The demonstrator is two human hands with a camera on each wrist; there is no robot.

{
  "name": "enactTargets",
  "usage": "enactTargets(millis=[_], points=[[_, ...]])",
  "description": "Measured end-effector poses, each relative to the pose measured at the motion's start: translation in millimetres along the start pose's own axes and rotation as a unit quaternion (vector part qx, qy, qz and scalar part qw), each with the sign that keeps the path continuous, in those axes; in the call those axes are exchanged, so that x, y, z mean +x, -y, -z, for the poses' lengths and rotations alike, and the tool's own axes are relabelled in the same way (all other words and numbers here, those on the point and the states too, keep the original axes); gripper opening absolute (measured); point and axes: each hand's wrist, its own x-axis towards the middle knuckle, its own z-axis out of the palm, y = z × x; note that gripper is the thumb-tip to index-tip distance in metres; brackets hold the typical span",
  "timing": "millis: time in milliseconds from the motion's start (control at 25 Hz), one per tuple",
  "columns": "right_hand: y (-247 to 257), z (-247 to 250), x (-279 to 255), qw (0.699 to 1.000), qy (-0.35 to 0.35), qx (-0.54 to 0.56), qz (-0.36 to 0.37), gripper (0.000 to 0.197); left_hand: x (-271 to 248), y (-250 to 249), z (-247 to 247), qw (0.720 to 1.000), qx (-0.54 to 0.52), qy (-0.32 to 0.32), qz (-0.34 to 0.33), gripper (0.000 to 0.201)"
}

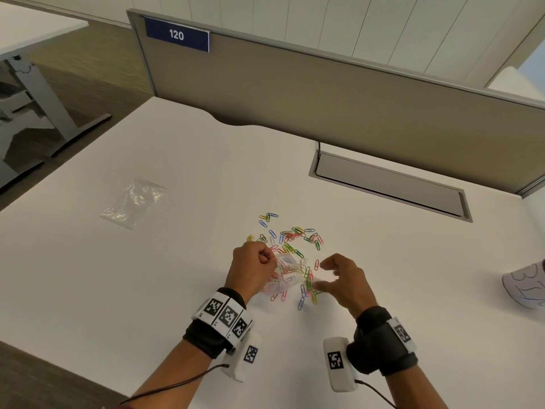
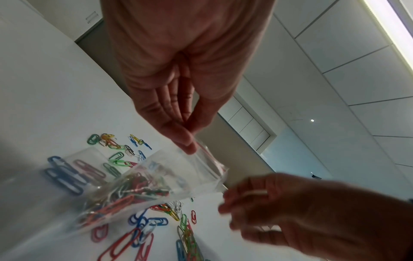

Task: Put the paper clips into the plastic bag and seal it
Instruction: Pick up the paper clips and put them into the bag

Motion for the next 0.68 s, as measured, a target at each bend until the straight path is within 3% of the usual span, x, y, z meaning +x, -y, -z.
enactTargets(millis=[120,200,360,480,600,680], points=[[-28.4,-8.4,-4.0,0.989,0.03,-0.107,-0.093,0.063,2.3,2.9,2.4,1.0,0.0,-0.004,-0.008,0.006],[-37.4,-19.1,-3.7,0.983,0.028,-0.15,-0.103,0.071,1.7,3.4,3.2,1.0,0.004,-0.005,-0.01,0.005],[-28.4,-39.7,10.9,0.996,-0.011,-0.075,-0.042,0.061,-0.5,5.1,3.8,1.0,0.001,-0.007,-0.007,0.004],[-11.4,-49.4,22.4,0.995,0.008,-0.094,0.011,0.05,-2.9,7.1,3.1,1.0,0.003,-0.005,-0.008,0.003],[2.7,-43.2,31.2,0.988,0.03,-0.139,0.06,0.069,-3.6,7.1,3.7,1.0,0.003,-0.007,-0.009,0.003],[8.4,-36.0,36.2,0.967,0.1,-0.221,0.084,0.086,-2.7,6.8,4.3,1.0,0.009,-0.011,-0.009,0.004]])
